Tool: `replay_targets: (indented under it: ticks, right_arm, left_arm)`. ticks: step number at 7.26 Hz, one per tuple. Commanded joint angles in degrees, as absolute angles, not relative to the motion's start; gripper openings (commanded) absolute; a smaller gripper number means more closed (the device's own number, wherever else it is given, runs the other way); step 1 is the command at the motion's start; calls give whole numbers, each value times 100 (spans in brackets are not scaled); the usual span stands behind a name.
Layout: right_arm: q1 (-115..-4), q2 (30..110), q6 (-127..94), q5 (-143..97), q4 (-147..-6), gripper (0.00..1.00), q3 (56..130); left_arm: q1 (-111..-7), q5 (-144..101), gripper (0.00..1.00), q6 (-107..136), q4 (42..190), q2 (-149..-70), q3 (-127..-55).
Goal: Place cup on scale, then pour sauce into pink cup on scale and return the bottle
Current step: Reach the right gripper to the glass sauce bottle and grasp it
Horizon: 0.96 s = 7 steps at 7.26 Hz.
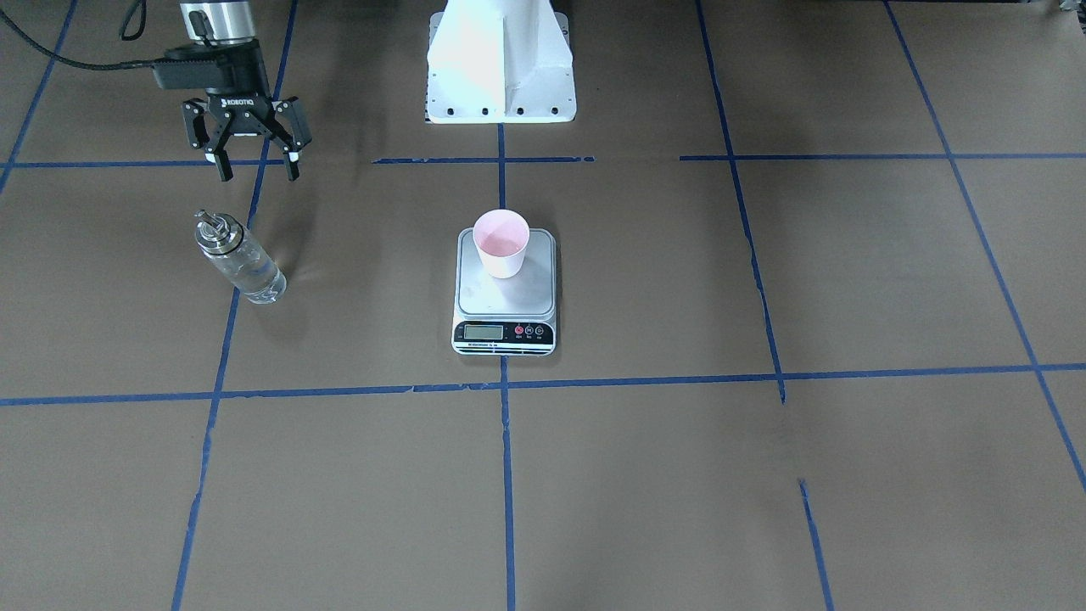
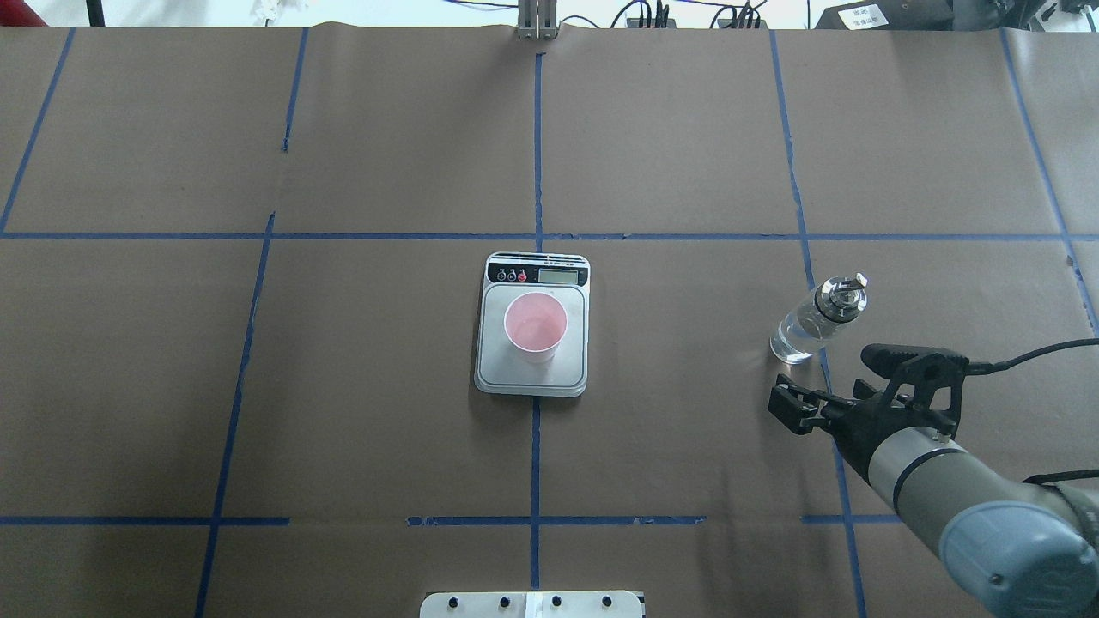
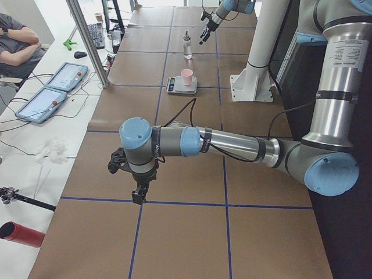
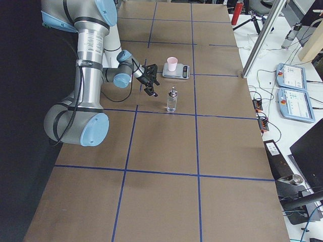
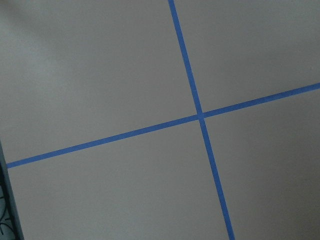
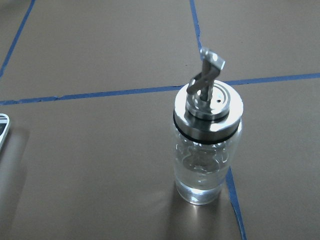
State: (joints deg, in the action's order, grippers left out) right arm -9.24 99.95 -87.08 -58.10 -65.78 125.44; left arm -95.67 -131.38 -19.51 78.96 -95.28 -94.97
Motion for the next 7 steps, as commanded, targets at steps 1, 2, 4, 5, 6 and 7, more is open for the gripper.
replay_targets:
  ticks: [1,2,4,5,6,7]
  right_arm:
    - [-782,9662,-8719,-4995,-5504,100,11220]
    - [-782,9442,-8710,-4809,-5502,100,10997]
    - [-817,9404,-8684,-4511,-5493,100,10820]
    - [-878,9404,-8657,-4326,-5493,100,10811]
    - [-957,9396,-8666,-4246,-5493,100,10811]
    - [-1071,9387,-8657,-4184,-5502,100,10802]
  left_arm:
    - [-9554,-13157,100,-1951,7901,-9510,-9527]
    - [-9571,-13157,100,-1951,7901,-9510,-9527]
    - [-9554,-13157,100,-1951,7910,-9510,-9562]
    - [-9571,-13157,100,-1951,7901,-9510,-9580]
    - [-9554,-13157,100,-1951,7901,-9510,-9589]
    - [-9554,-13157,100,-1951,7901,-9510,-9589]
